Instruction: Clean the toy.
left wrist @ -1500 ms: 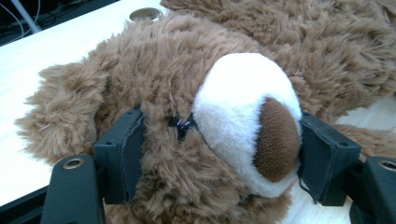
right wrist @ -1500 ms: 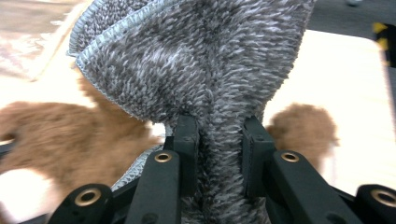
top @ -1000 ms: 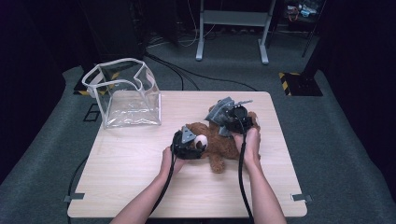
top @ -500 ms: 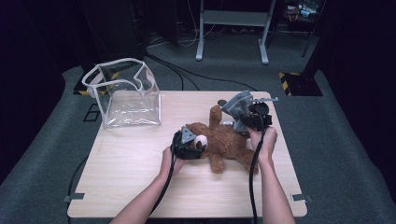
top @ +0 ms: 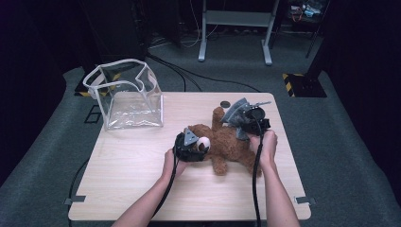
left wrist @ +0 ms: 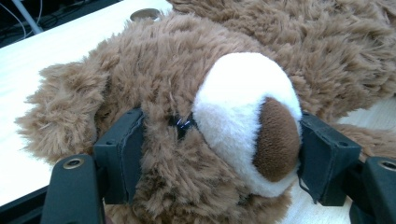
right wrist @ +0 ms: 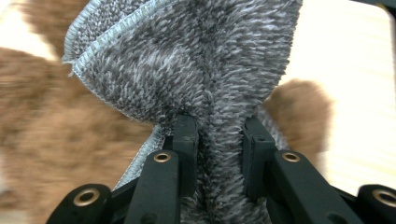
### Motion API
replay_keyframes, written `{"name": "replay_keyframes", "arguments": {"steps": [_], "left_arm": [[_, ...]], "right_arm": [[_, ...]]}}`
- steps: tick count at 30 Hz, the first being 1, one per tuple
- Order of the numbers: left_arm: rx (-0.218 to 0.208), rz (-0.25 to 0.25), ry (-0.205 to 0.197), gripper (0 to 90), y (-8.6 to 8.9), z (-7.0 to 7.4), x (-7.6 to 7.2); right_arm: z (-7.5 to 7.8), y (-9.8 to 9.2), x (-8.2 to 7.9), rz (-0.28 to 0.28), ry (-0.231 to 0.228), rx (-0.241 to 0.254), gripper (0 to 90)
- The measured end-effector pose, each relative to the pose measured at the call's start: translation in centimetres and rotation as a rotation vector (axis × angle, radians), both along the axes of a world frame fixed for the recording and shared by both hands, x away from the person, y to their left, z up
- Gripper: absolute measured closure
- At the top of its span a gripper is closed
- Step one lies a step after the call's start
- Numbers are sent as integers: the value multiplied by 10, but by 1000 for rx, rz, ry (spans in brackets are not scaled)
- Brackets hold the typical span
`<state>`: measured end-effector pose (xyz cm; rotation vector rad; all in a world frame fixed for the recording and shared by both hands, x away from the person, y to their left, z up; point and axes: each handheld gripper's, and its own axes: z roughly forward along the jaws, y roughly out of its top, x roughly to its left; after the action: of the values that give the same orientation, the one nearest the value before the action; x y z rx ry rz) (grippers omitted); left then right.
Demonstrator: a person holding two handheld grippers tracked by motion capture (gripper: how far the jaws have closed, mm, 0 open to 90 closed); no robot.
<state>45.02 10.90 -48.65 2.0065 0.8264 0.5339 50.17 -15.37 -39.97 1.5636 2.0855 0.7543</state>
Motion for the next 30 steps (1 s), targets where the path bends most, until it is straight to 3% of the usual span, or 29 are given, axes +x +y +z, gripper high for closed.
{"name": "replay_keyframes", "arguments": {"steps": [5,10,14,18,21,24,26,30], "left_arm": [[-3,0,3,260,0,0,0],[-7,0,1,260,0,0,0],[-2,0,1,260,0,0,1],[0,-3,7,260,0,0,1],[1,0,5,260,0,0,1],[-3,-1,2,260,0,0,1],[0,-1,1,260,0,0,1],[-2,0,4,260,0,0,0]], "right_arm": [[2,-31,5,-97,16,0,717],[12,-48,0,-141,-19,36,715],[30,-46,-10,-97,-78,104,714],[38,-25,-15,-17,-80,130,713],[31,-10,-15,29,-58,142,713],[18,2,-12,60,-27,111,713],[9,4,-8,54,-7,83,714],[2,-11,-4,-2,5,81,714]]}}
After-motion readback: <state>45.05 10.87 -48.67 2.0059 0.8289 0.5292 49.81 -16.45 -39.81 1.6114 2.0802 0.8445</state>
